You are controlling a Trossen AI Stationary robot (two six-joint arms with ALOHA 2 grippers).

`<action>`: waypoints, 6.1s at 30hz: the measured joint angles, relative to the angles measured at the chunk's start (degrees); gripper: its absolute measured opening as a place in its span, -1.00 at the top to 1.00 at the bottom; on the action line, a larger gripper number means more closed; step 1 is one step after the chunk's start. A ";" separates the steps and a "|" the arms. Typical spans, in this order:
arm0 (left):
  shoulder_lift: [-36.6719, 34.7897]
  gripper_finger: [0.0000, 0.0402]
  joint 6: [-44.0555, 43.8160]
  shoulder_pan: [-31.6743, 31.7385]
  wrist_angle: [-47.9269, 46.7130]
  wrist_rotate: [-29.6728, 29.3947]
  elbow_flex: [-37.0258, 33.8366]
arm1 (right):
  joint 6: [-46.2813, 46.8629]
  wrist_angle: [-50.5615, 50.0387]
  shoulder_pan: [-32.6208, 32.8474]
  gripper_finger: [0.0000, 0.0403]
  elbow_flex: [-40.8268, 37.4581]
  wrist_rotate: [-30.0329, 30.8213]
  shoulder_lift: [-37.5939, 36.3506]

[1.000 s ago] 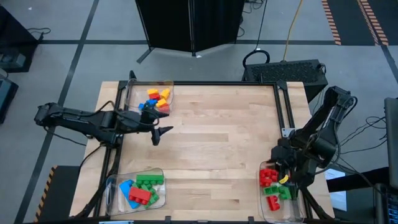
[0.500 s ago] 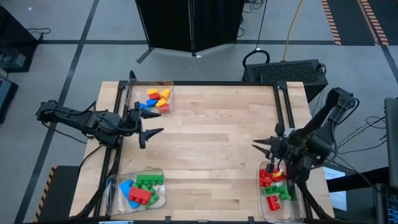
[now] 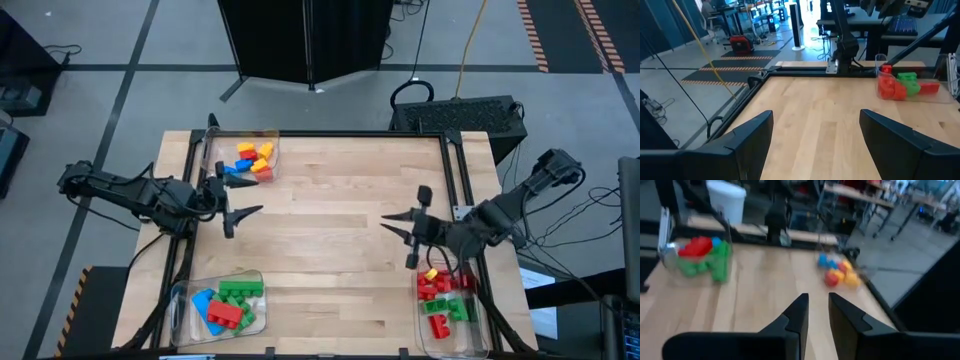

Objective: Sort blocks by size
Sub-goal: Return to Home Position

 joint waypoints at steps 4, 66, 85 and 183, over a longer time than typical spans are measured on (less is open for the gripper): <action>0.35 -0.48 -1.35 0.00 0.45 0.26 0.00 | -9.44 11.32 -4.86 0.71 -0.37 -4.05 0.02; -25.28 0.96 -1.10 0.17 4.54 2.51 -24.37 | -10.28 46.20 -37.88 1.00 -35.34 -47.77 -19.11; -30.61 0.96 -2.68 0.15 -0.54 3.27 -24.37 | -1.06 51.27 -37.90 1.00 -45.92 -49.19 -32.04; -39.45 0.96 0.49 2.00 11.09 13.74 -37.42 | -1.37 23.67 -40.15 1.00 -54.25 -53.02 -59.52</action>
